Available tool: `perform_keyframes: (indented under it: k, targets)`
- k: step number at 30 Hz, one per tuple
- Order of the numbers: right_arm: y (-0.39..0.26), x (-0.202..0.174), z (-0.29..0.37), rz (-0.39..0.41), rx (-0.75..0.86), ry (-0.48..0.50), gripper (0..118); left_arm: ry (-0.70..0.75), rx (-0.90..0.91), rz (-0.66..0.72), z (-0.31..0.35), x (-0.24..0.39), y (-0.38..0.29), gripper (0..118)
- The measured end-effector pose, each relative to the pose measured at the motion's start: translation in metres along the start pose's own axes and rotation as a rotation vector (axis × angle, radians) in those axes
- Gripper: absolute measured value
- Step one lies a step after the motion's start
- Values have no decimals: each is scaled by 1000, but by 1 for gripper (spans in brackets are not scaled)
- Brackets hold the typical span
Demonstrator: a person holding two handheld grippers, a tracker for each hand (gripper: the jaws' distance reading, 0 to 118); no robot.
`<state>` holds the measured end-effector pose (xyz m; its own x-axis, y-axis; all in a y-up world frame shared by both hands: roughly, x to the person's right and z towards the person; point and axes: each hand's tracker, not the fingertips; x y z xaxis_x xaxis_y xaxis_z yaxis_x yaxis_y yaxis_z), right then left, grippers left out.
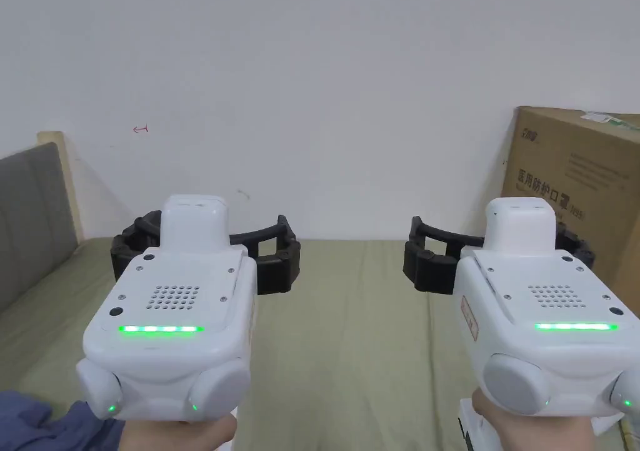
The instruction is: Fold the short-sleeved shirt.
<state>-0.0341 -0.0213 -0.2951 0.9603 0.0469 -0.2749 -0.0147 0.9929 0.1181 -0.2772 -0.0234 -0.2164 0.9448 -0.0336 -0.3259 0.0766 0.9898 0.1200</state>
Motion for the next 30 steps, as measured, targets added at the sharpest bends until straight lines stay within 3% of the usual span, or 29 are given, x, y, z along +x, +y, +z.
perform_keyframes:
  k: [30]
  targets:
    - [-3,3,2,-7,-4,-14,118,-1,-13,-7,-1,3,-4,118]
